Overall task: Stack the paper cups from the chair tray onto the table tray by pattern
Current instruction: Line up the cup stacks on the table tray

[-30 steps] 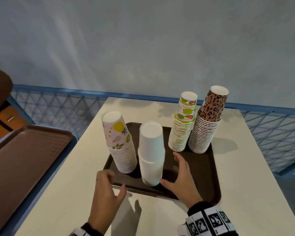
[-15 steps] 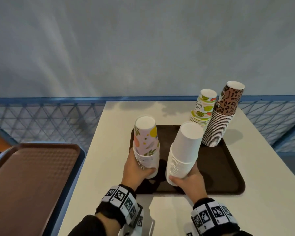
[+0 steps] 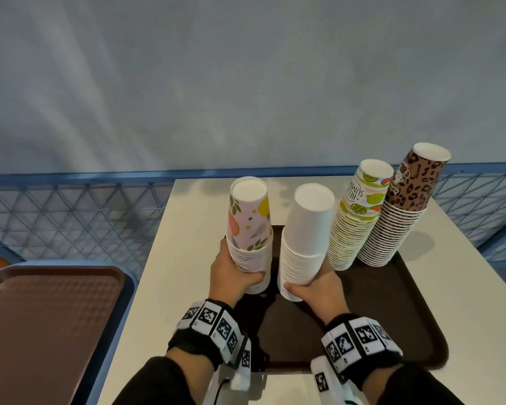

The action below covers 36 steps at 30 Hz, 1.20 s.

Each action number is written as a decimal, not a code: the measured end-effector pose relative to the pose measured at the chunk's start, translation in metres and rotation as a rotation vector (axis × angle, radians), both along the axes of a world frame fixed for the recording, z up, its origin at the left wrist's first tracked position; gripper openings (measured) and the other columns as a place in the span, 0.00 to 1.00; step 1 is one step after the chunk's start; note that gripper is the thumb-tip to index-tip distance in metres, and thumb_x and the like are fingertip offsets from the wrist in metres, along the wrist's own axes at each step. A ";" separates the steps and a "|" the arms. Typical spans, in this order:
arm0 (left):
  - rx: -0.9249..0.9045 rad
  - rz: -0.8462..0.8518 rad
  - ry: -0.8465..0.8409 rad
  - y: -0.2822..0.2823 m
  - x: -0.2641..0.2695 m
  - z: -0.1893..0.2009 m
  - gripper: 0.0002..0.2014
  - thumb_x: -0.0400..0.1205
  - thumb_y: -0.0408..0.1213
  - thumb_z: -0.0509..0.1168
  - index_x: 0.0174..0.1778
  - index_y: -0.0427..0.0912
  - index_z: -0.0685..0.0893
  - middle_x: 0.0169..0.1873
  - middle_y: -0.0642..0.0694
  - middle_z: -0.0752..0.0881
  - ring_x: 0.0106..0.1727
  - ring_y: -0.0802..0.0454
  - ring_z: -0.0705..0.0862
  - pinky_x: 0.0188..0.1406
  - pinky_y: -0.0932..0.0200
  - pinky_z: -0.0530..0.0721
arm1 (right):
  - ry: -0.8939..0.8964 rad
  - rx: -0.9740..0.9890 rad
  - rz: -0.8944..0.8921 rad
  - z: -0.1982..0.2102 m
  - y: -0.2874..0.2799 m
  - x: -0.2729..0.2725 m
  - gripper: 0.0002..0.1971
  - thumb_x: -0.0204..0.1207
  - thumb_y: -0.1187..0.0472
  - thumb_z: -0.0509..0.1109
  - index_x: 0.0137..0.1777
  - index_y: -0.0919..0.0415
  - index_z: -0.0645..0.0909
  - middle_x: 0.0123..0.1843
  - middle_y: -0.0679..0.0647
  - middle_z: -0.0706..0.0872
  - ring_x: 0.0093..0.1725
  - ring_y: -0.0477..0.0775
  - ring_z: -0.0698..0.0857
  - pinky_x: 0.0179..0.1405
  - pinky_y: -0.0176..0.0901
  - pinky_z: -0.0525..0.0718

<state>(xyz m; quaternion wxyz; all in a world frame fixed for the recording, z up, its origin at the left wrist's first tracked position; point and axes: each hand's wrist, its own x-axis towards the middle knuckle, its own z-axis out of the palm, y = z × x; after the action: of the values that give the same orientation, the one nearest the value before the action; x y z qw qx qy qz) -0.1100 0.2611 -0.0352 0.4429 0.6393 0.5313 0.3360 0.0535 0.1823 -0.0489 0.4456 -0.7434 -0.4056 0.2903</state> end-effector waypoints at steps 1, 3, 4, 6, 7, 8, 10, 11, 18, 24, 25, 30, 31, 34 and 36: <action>-0.001 0.010 -0.005 0.006 0.002 0.000 0.40 0.56 0.37 0.80 0.64 0.47 0.73 0.55 0.53 0.82 0.53 0.55 0.79 0.51 0.60 0.76 | -0.031 -0.004 0.005 -0.002 0.009 0.003 0.44 0.53 0.65 0.84 0.70 0.60 0.66 0.62 0.60 0.82 0.60 0.59 0.82 0.56 0.42 0.77; 0.004 0.035 -0.011 0.017 0.008 -0.001 0.40 0.53 0.41 0.77 0.64 0.47 0.74 0.55 0.51 0.83 0.53 0.54 0.80 0.51 0.60 0.76 | -0.088 -0.006 0.024 -0.005 0.025 0.008 0.45 0.53 0.62 0.84 0.70 0.61 0.66 0.62 0.63 0.81 0.61 0.62 0.82 0.57 0.45 0.78; 0.009 0.046 -0.016 0.022 0.010 -0.001 0.41 0.52 0.42 0.76 0.64 0.46 0.74 0.56 0.50 0.84 0.53 0.53 0.80 0.51 0.60 0.76 | -0.105 -0.005 0.031 -0.005 0.033 0.010 0.44 0.53 0.62 0.84 0.70 0.62 0.65 0.62 0.63 0.82 0.61 0.62 0.82 0.56 0.43 0.77; 0.023 0.063 -0.024 0.032 0.016 -0.001 0.41 0.51 0.42 0.76 0.64 0.45 0.74 0.58 0.46 0.85 0.56 0.49 0.82 0.52 0.60 0.77 | -0.113 0.005 0.030 -0.005 0.044 0.013 0.43 0.54 0.62 0.84 0.69 0.63 0.66 0.62 0.63 0.82 0.61 0.62 0.82 0.54 0.42 0.76; 0.030 0.068 -0.027 0.036 0.018 -0.001 0.41 0.51 0.42 0.76 0.64 0.45 0.74 0.59 0.45 0.85 0.58 0.47 0.83 0.52 0.59 0.77 | -0.111 0.011 0.028 -0.005 0.049 0.014 0.42 0.54 0.62 0.83 0.68 0.63 0.67 0.62 0.63 0.82 0.61 0.62 0.82 0.55 0.43 0.76; 0.035 0.072 -0.029 0.039 0.020 -0.001 0.41 0.51 0.41 0.76 0.64 0.45 0.74 0.59 0.44 0.85 0.59 0.46 0.83 0.52 0.59 0.77 | -0.109 0.013 0.024 -0.005 0.053 0.015 0.41 0.54 0.62 0.83 0.68 0.63 0.67 0.62 0.63 0.82 0.62 0.63 0.82 0.56 0.44 0.77; 0.039 0.072 -0.027 0.045 0.023 0.000 0.41 0.51 0.42 0.76 0.64 0.45 0.74 0.59 0.44 0.85 0.58 0.46 0.83 0.52 0.59 0.77 | -0.111 0.013 0.017 -0.006 0.061 0.017 0.41 0.55 0.62 0.83 0.67 0.63 0.68 0.63 0.63 0.82 0.62 0.63 0.81 0.57 0.46 0.77; 0.040 0.072 -0.026 0.048 0.025 0.000 0.41 0.52 0.42 0.76 0.64 0.44 0.74 0.59 0.43 0.85 0.58 0.47 0.83 0.52 0.59 0.78 | -0.112 0.020 0.014 -0.006 0.064 0.018 0.40 0.55 0.62 0.83 0.68 0.63 0.68 0.63 0.63 0.81 0.62 0.63 0.81 0.57 0.45 0.77; 0.040 0.100 -0.001 0.057 0.031 -0.002 0.38 0.59 0.31 0.81 0.65 0.42 0.73 0.60 0.42 0.85 0.60 0.44 0.83 0.52 0.59 0.76 | -0.103 0.020 0.013 -0.006 0.083 0.026 0.40 0.57 0.63 0.82 0.69 0.64 0.67 0.64 0.64 0.80 0.64 0.63 0.80 0.57 0.46 0.75; 0.040 0.077 0.021 0.056 0.030 -0.003 0.38 0.61 0.31 0.80 0.66 0.43 0.72 0.62 0.43 0.84 0.61 0.46 0.82 0.53 0.61 0.75 | -0.089 0.030 0.008 -0.005 0.085 0.032 0.40 0.59 0.64 0.81 0.70 0.64 0.65 0.66 0.63 0.81 0.66 0.62 0.79 0.63 0.47 0.75; 0.040 0.074 0.020 0.056 0.030 -0.004 0.38 0.61 0.31 0.80 0.67 0.43 0.72 0.62 0.44 0.84 0.62 0.45 0.82 0.54 0.60 0.75 | -0.085 0.030 0.010 -0.005 0.085 0.032 0.40 0.59 0.64 0.81 0.71 0.63 0.65 0.67 0.62 0.80 0.66 0.63 0.79 0.64 0.49 0.75; 0.054 0.045 0.040 0.054 0.029 -0.005 0.38 0.62 0.33 0.80 0.67 0.43 0.71 0.60 0.47 0.83 0.56 0.54 0.79 0.54 0.62 0.74 | -0.091 0.019 0.005 -0.006 0.079 0.029 0.46 0.61 0.62 0.80 0.77 0.60 0.59 0.74 0.61 0.75 0.73 0.62 0.73 0.72 0.57 0.73; 0.048 0.037 0.056 0.053 0.028 -0.005 0.39 0.61 0.34 0.81 0.67 0.42 0.70 0.58 0.49 0.82 0.55 0.55 0.78 0.53 0.61 0.74 | -0.104 0.020 0.004 -0.006 0.074 0.028 0.48 0.61 0.61 0.80 0.78 0.59 0.57 0.76 0.60 0.72 0.75 0.61 0.71 0.74 0.57 0.72; 0.007 0.056 0.134 0.041 0.021 -0.011 0.35 0.62 0.39 0.81 0.58 0.38 0.68 0.56 0.45 0.77 0.55 0.52 0.79 0.48 0.59 0.75 | -0.077 0.088 -0.020 0.001 0.046 0.023 0.43 0.64 0.63 0.78 0.77 0.56 0.60 0.76 0.53 0.71 0.74 0.54 0.72 0.73 0.55 0.73; 0.027 0.040 0.200 0.025 0.015 -0.018 0.26 0.67 0.41 0.78 0.48 0.41 0.67 0.51 0.38 0.78 0.49 0.48 0.81 0.41 0.65 0.76 | -0.066 0.208 -0.116 0.007 0.019 0.024 0.28 0.67 0.68 0.75 0.66 0.56 0.71 0.66 0.52 0.78 0.60 0.48 0.82 0.64 0.51 0.81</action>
<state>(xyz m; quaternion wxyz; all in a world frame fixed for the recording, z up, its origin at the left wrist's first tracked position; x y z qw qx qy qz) -0.0949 0.2858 -0.0528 0.3722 0.6650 0.5809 0.2861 0.0776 0.2018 -0.0421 0.5228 -0.7245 -0.4044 0.1957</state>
